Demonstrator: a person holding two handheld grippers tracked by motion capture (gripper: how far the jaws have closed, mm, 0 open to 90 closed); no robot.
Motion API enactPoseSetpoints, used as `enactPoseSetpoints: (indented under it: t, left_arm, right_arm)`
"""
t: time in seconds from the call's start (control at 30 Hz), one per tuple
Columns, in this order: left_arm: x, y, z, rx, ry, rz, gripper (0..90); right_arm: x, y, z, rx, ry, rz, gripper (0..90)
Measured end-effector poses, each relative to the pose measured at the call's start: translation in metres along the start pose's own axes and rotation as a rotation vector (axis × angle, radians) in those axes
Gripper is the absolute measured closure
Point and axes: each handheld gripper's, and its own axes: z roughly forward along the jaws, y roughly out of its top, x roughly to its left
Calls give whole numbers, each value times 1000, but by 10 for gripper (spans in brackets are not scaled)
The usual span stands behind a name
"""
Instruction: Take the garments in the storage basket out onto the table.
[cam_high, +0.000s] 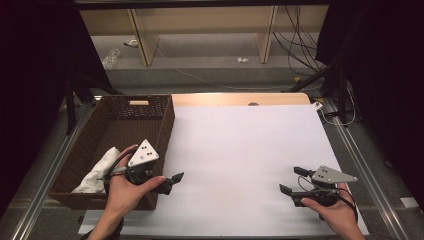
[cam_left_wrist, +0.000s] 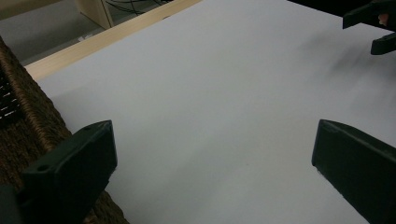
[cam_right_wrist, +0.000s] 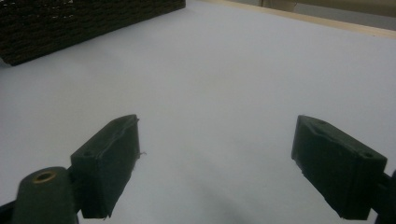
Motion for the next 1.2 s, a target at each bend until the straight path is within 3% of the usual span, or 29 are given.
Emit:
enactPoseSetpoints:
  t: [0.5,0.73,0.83,0.93,1.2]
  left_arm:
    - [4,4,-3,-13,10,-10,0]
    - [13,9,-13,-40,33,-8,0]
    - [20,10,-17,-38,43,-10,0]
    - [37,10,-26,-44,52,-41,0]
    - [78,1,-37,19,105,-87,0]
  right_arm:
    - [0,0,0,0,-5,5,160]
    - [0,-1,-1,0,-8,8,160]
    - [0,-1,-2,-2,-10,5,159]
    - [0,-1,-2,-3,-16,7,160]
    - [0,0,0,2,-15,7,160]
